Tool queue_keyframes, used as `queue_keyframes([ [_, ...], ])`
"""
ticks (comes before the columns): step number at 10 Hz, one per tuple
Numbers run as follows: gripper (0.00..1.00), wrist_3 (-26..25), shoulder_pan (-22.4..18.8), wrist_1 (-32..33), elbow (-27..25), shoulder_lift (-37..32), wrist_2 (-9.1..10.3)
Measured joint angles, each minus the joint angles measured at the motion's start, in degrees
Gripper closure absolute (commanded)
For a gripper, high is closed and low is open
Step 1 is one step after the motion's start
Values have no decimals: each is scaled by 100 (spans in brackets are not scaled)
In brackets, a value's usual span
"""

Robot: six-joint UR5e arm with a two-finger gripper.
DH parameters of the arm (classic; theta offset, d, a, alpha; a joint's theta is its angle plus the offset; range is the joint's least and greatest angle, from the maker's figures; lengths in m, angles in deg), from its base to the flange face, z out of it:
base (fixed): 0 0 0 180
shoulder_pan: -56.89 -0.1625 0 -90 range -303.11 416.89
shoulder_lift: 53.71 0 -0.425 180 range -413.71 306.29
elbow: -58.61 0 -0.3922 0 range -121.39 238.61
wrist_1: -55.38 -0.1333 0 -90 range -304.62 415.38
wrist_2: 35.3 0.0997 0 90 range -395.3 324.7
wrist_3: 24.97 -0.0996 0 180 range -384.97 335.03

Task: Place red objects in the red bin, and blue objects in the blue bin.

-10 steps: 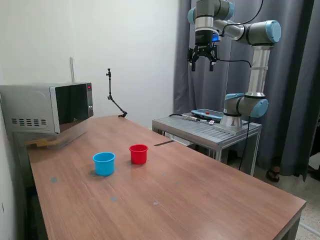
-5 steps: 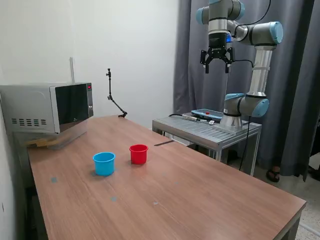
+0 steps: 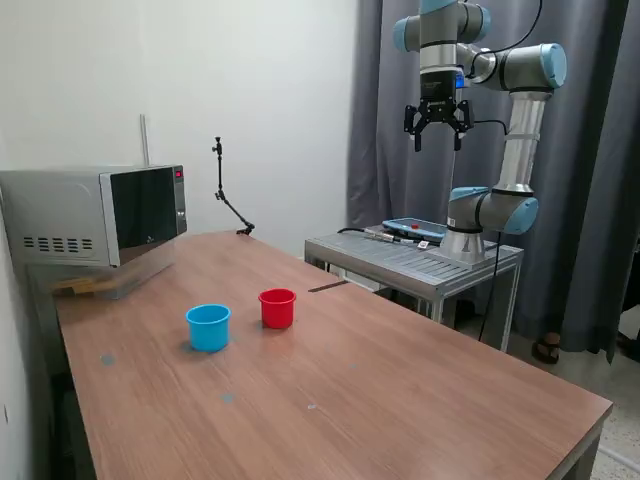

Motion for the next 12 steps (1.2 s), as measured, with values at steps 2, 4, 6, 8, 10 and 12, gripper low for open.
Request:
queue_keyframes([
  [2, 0, -46, 56, 206, 1, 0, 3],
  [4, 0, -76, 129, 498, 7, -9, 4],
  [6, 0, -83, 168, 644, 17, -14, 4],
  [8, 0, -80, 186, 678, 27, -17, 4],
  [10, 0, -77, 274, 690, 16, -23, 4],
  [12, 0, -77, 323, 702, -4, -25, 4],
])
